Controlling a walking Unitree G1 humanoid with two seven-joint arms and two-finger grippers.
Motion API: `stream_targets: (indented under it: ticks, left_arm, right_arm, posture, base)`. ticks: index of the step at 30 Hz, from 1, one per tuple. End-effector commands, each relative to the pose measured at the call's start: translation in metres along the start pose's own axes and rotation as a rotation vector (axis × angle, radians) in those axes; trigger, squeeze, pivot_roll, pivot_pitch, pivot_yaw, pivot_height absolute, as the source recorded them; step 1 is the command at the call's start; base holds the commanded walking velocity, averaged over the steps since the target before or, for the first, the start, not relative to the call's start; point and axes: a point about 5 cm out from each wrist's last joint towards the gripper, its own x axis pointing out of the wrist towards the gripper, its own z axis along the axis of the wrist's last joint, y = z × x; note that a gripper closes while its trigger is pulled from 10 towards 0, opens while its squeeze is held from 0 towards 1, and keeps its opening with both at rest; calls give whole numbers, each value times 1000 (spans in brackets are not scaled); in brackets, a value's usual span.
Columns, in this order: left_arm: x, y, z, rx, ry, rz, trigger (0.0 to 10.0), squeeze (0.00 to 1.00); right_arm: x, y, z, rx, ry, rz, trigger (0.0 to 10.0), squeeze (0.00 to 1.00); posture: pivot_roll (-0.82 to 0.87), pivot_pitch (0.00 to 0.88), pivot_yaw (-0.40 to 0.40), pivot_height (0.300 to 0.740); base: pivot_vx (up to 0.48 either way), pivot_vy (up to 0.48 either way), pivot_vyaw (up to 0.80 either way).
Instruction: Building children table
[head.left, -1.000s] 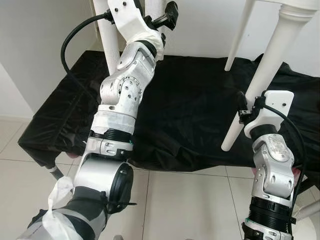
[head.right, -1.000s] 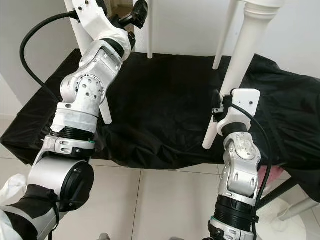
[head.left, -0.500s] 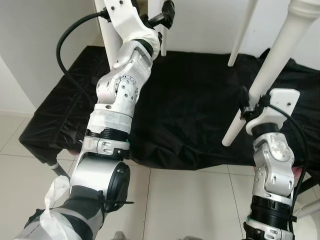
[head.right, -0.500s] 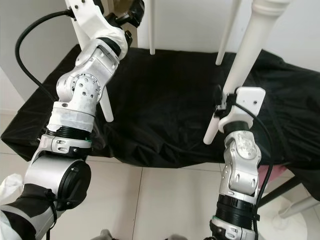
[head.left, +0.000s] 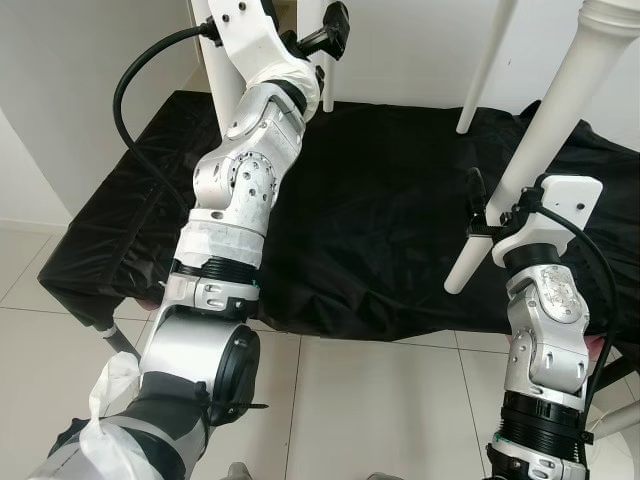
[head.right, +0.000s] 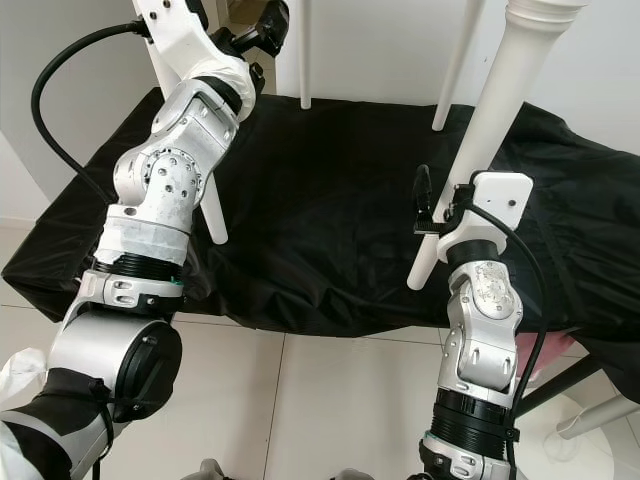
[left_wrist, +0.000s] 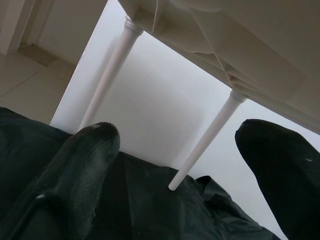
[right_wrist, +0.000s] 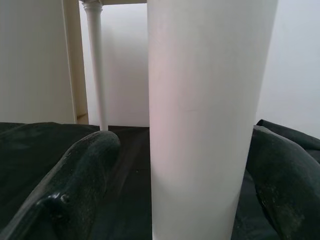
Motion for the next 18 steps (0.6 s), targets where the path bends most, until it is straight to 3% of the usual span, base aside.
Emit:
stream_targets:
  ticks: [1, 18]
  left_arm:
    - [-1, -14, 2, 9, -7, -224, 10000, 78]
    - [-1, -14, 2, 9, -7, -224, 10000, 78]
  right_arm:
    - [2, 1, 4, 1, -21, 7, 10000, 184]
    - [2, 1, 4, 1, -21, 7, 10000, 184]
  posture:
    - [-90, 48, 6, 740]
    - [-90, 48, 6, 740]
  base:
    - [0, 0, 0]
    - [0, 0, 0]
